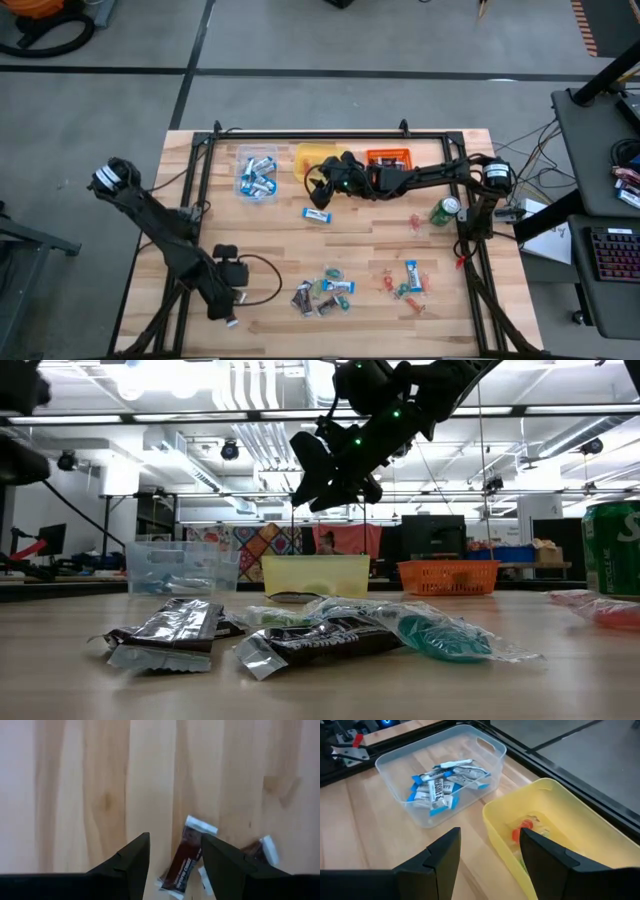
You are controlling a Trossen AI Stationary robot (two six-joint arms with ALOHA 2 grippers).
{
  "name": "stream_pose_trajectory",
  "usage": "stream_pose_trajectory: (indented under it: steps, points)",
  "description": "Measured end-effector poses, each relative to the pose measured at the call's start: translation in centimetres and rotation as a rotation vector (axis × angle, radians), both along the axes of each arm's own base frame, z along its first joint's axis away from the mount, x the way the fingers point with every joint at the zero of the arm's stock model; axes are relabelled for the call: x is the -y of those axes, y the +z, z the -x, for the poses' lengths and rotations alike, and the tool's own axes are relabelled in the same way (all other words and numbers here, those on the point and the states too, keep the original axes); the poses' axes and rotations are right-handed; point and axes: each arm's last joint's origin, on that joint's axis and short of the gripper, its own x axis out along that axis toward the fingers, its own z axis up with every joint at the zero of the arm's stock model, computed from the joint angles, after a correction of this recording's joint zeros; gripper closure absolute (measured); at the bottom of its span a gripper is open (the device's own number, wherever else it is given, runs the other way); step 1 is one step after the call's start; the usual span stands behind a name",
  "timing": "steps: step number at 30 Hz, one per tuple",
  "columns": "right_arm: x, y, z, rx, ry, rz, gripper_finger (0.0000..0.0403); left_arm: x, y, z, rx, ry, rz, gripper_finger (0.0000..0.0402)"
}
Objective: Sort candy
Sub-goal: Put the black chocolate into the orange bin
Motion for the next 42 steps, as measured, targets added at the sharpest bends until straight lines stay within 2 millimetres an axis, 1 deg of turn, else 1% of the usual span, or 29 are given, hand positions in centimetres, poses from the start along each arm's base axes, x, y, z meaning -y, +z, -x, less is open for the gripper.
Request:
stream_pose_trajectory:
  steps: [5, 12, 20, 23, 25, 27, 33, 35, 37, 40, 42]
  points:
    - [-0.4, 0.0, -0.1, -0.001, 0.011, -0.001, 0.0209, 0.9, -1.3, 0.5, -0.061, -0.024, -0.021, 0.0241]
    - [-0.8, 0.0, -0.1, -0.001, 0.020, -0.003, 0.0209, 1.4, -2.2, 0.7, -0.104, -0.034, -0.038, 0.0241]
    - [-1.3, -0.2, -0.1, -0.023, 0.032, -0.006, 0.0209, 1.8, -3.7, 1.3, -0.153, -0.045, -0.083, 0.0242]
    - [-1.4, -0.2, -0.1, -0.022, 0.034, -0.006, 0.0209, 1.8, -4.0, 1.5, -0.161, -0.047, -0.095, 0.0249]
    - [-1.5, -0.2, -0.1, -0.022, 0.035, -0.006, 0.0209, 1.7, -4.3, 1.5, -0.168, -0.048, -0.103, 0.0263]
    - [-1.5, -0.2, -0.1, -0.022, 0.037, -0.006, 0.0209, 1.7, -4.5, 1.6, -0.173, -0.048, -0.111, 0.0286]
    - [-1.9, -0.2, -0.1, -0.031, 0.047, -0.004, 0.0209, 1.5, -4.5, 1.7, -0.165, -0.048, -0.122, 0.0381]
    - [-2.2, -0.2, -0.1, -0.034, 0.060, -0.007, 0.0209, 1.3, -4.5, 1.6, -0.135, -0.039, -0.155, 0.0393]
    - [-2.9, -0.1, -0.2, -0.028, 0.113, -0.018, 0.0209, 1.2, -4.3, 1.4, -0.069, -0.022, -0.206, 0.0387]
    - [-4.4, 0.0, -0.5, 0.013, 0.212, -0.024, 0.0209, 1.0, -3.5, 0.4, 0.100, 0.019, -0.307, 0.0381]
    - [-5.6, 0.0, -0.6, 0.042, 0.268, -0.007, 0.0209, 0.4, -3.2, -0.4, 0.224, 0.072, -0.409, 0.0384]
